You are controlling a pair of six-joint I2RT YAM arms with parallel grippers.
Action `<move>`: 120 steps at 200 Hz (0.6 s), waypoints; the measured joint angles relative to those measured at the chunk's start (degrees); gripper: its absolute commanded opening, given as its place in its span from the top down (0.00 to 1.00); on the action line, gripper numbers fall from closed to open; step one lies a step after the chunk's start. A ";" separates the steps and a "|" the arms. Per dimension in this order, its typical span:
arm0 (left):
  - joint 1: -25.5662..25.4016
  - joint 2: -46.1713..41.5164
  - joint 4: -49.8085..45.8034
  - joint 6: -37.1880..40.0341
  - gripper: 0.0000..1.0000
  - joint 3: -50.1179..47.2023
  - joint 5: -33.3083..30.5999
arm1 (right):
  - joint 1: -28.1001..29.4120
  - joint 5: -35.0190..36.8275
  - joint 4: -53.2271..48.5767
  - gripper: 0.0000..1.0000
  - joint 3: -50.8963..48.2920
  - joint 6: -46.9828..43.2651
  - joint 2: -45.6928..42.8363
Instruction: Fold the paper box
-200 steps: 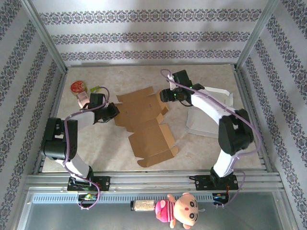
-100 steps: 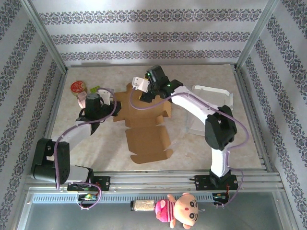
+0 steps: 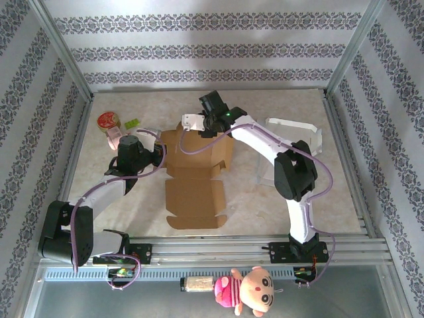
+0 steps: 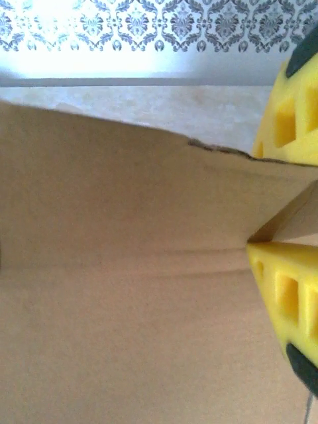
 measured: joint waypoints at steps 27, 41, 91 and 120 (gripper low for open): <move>-0.09 0.00 0.94 -0.26 1.00 0.04 -1.16 | 0.07 -1.36 -0.39 1.00 -0.61 3.04 -1.05; -0.09 0.00 0.33 -1.07 0.98 0.63 -2.19 | 0.33 -0.57 -0.15 1.00 -0.61 4.72 -1.07; -0.11 -5.57 -6.78 -13.35 0.49 2.97 -6.32 | 1.97 8.63 3.39 1.00 -1.92 8.81 -2.21; -0.13 -12.46 -14.10 -28.98 0.49 5.16 -8.79 | 2.67 16.26 7.08 1.00 -3.78 9.05 -4.13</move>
